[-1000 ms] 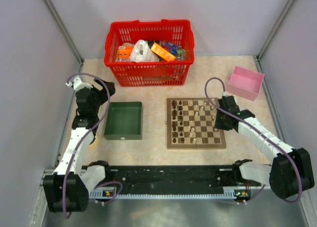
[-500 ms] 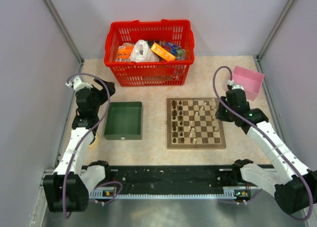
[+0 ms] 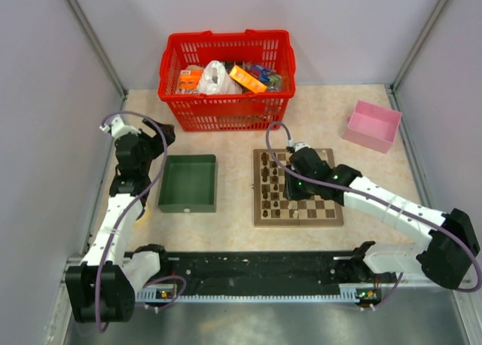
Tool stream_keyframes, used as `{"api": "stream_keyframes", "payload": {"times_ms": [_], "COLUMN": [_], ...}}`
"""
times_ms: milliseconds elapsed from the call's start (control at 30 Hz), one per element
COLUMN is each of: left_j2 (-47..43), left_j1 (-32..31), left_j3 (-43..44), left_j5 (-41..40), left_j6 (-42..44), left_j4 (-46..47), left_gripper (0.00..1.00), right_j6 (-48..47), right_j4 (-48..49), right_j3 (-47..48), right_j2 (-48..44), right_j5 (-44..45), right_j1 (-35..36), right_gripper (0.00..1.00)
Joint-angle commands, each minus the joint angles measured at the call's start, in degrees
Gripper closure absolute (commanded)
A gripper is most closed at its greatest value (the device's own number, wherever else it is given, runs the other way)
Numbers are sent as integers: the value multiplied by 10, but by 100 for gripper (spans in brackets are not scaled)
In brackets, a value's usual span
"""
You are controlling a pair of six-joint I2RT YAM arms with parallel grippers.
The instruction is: Set up the chess pieces on the board
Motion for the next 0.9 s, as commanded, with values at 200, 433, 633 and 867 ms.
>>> {"api": "stream_keyframes", "payload": {"times_ms": [200, 433, 633, 867], "left_j2": [2, 0, -2, -2], "left_j1": [3, 4, 4, 3], "left_j3": [2, 1, -1, -2], "left_j5": [6, 6, 2, 2], "left_j6": [1, 3, 4, 6], "left_j4": [31, 27, 26, 26], "left_gripper": [1, 1, 1, 1], "right_j6": [31, 41, 40, 45], "right_j4": [47, 48, 40, 33], "right_j3": [-4, -4, -3, -5], "right_j2": [74, 111, 111, 112], "right_j5": [-7, 3, 21, 38], "right_j1": [77, 99, 100, 100], "right_gripper": [72, 70, 70, 70]}}
